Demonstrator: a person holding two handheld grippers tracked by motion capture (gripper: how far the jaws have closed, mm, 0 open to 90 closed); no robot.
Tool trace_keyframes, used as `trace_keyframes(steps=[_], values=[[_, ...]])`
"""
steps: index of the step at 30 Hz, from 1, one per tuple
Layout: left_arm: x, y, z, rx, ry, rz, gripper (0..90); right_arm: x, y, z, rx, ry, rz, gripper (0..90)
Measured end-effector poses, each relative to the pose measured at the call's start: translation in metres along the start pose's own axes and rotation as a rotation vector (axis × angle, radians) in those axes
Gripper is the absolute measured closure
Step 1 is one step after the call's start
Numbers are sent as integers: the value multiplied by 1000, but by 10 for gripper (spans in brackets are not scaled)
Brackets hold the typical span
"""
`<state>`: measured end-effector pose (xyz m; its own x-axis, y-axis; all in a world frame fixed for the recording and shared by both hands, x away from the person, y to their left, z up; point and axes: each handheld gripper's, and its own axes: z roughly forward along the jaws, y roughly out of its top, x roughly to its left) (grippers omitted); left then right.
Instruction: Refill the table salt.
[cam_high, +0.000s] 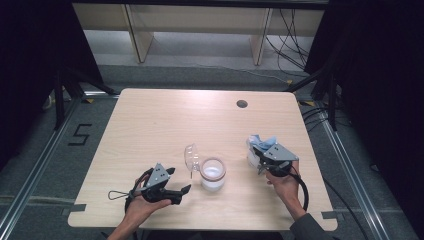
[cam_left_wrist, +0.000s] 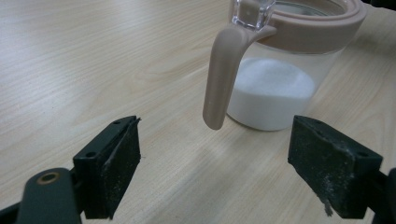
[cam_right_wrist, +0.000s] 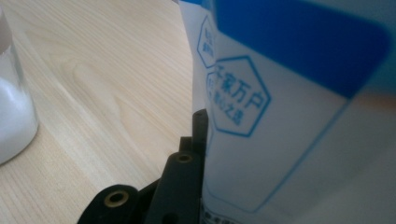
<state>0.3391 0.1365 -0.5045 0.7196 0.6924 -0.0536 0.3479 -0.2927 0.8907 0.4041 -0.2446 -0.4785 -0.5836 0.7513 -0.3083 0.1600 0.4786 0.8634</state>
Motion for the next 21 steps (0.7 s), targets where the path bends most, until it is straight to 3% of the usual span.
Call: trace_keyframes(steps=[6,9,16,21], values=[[1,0,-2,11,13,-2,164,-1,-2,-2,19,-18,5,730],[0,0,-2,8,11,-4,165,-1,-2,-5,29,-16,36,705],[1,0,-1,8,6,-4,165,-4,-2,-6,-3,-10,42,598],[1,0,-1,8,3,-2,165,-5,0,-11,-18,-18,80,523]])
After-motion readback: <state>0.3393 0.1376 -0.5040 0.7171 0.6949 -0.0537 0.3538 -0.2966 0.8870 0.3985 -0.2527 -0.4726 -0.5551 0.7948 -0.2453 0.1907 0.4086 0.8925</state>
